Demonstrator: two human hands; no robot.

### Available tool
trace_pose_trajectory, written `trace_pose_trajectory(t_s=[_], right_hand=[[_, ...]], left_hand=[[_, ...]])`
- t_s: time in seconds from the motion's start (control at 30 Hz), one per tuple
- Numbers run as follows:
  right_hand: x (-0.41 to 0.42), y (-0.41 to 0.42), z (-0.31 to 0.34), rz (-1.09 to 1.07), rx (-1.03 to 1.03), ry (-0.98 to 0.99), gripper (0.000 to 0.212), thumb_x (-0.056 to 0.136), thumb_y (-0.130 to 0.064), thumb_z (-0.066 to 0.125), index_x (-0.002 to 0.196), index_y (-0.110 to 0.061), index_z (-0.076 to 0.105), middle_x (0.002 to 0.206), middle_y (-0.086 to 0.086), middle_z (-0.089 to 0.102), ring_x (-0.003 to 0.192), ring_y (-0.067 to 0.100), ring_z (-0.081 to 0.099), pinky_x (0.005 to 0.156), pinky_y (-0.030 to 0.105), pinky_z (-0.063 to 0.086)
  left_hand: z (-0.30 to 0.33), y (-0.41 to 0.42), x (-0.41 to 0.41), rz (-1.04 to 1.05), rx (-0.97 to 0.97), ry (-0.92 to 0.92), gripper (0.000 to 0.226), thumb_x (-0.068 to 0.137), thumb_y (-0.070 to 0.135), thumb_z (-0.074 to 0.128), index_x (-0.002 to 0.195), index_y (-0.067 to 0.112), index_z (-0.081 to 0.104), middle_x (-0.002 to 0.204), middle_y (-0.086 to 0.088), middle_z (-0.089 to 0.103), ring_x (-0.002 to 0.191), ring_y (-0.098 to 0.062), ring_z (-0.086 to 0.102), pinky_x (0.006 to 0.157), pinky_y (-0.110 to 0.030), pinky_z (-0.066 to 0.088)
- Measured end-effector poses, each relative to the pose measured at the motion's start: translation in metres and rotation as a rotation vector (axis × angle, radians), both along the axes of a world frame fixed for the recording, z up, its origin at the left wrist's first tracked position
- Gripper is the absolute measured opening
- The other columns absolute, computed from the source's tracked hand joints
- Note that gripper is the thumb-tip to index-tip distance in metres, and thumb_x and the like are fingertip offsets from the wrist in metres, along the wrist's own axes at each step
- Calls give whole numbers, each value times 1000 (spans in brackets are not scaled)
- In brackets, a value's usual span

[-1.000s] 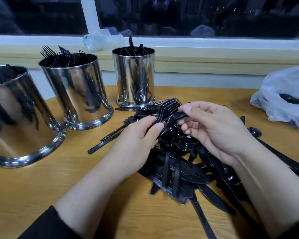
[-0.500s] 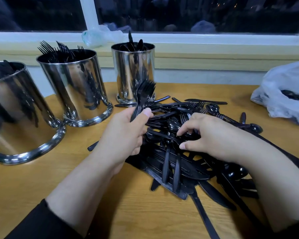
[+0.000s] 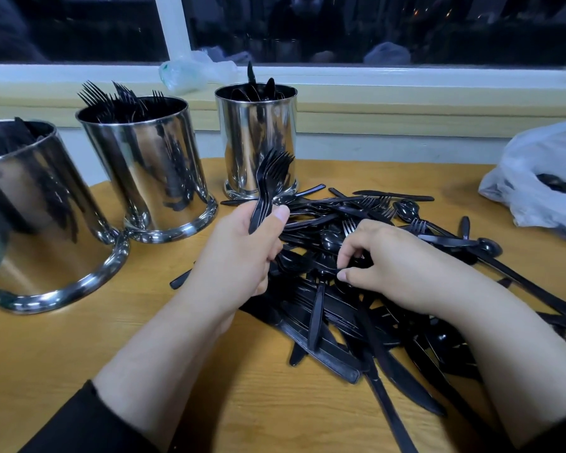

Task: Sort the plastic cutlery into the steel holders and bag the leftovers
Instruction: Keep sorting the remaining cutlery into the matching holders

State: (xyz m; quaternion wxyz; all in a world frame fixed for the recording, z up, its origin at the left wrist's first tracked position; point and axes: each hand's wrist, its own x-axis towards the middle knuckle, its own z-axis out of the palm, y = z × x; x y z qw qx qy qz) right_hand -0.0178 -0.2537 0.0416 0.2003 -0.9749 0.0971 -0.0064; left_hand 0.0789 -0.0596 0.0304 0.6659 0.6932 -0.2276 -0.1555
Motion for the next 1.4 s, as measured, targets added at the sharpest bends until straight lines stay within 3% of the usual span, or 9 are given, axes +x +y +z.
trace_pose_trajectory(t_s=[0.2,0.33,0.5,0.6,0.73,0.93,1.07,1.23,1.4], right_hand=[[-3,-1,5,-71,127,-164,12,92,-31,70,81,-34,65,82,-18,63,75,-3,56,61,13,41],[-2,-2,7,-180,239,-385,13,99,-26,62,93,-35,69,74,-16,63,62,-2,58,54,9,41],[-1,-5,7,-231,334,-564,32,98,-11,58,112,-38,67,78,-8,64,58,6,53,54,13,40],[0,-5,9,-255,451,-690,24,94,-15,67,102,-38,68,76,-5,66,68,6,58,63,15,45],[-3,0,16,-176,626,-742,20,97,-13,65,98,-32,72,80,-2,72,70,9,65,72,16,51],[-2,20,15,-64,857,-621,11,90,-7,72,100,-9,68,75,10,74,69,20,71,71,24,56],[3,29,12,-91,913,-702,6,88,-2,74,89,-6,69,71,7,72,63,17,69,63,20,54],[4,31,13,-150,891,-785,14,86,-8,77,80,-11,65,64,-1,67,57,10,64,57,18,51],[5,30,11,-213,841,-784,23,83,-19,82,87,-13,60,63,1,63,54,11,57,55,21,48]], left_hand=[[2,1,-1,75,-42,-30,35,104,41,52,110,8,62,71,-9,34,49,-17,23,49,-36,18],[2,2,1,97,-33,-50,47,103,40,55,117,-4,55,72,-9,37,50,-17,26,48,-33,20],[0,5,3,98,-14,13,49,102,40,59,117,-7,56,72,-5,37,51,-14,23,49,-33,15],[2,3,1,86,-1,5,51,103,42,57,119,-6,56,75,-7,36,54,-15,23,51,-34,15],[2,2,0,74,37,-57,45,104,41,54,115,-2,61,71,-4,38,57,-19,32,47,-30,29],[1,-1,-2,44,103,-182,32,106,35,51,94,13,70,63,7,57,63,-15,60,67,-31,53],[6,-2,-13,-142,15,26,30,108,33,49,102,12,70,81,-8,73,67,-29,71,66,-38,61],[8,-3,-22,-347,1,155,43,106,39,46,117,-1,58,69,-5,57,43,-15,41,41,-24,33],[9,-2,-25,-416,-17,258,39,92,53,57,111,22,73,64,2,36,45,-9,24,40,-21,19]])
